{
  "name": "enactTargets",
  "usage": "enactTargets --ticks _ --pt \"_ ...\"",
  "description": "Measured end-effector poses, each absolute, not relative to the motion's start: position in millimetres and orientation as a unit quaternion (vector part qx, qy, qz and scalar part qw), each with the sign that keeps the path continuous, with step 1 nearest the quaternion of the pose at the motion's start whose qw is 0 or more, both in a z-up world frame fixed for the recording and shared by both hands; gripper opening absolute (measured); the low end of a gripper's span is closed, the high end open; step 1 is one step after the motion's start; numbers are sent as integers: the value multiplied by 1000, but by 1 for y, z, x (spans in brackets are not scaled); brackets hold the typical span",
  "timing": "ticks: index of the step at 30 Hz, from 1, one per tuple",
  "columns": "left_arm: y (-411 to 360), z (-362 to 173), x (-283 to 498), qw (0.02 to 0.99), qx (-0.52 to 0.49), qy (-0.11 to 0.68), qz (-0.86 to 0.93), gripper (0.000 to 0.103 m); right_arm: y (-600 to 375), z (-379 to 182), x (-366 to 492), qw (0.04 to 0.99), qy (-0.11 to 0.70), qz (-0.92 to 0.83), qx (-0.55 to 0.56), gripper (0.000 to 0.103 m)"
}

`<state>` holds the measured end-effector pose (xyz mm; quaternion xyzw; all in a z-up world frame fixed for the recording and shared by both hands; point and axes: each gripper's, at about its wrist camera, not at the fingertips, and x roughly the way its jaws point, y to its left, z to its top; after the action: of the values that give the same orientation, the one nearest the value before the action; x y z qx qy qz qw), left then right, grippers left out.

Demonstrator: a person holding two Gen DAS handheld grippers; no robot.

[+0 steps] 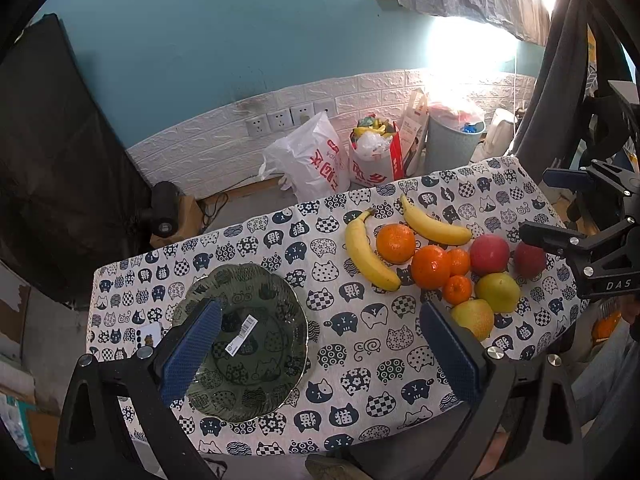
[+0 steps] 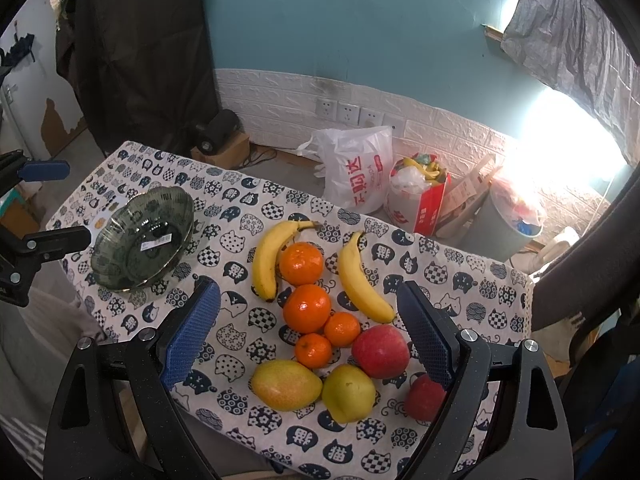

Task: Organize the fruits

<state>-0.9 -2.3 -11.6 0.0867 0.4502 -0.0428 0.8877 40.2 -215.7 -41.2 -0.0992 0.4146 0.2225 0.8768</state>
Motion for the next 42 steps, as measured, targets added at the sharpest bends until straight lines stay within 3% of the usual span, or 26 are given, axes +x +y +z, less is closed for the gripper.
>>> enactTargets --ticks 26,42 --pt "-30 -40 22 862 120 488 -63 101 -243 -51 52 869 446 195 -91 88" --pt "-84 -90 63 824 143 536 -119 101 -328 -109 72 840 530 106 -47 88"
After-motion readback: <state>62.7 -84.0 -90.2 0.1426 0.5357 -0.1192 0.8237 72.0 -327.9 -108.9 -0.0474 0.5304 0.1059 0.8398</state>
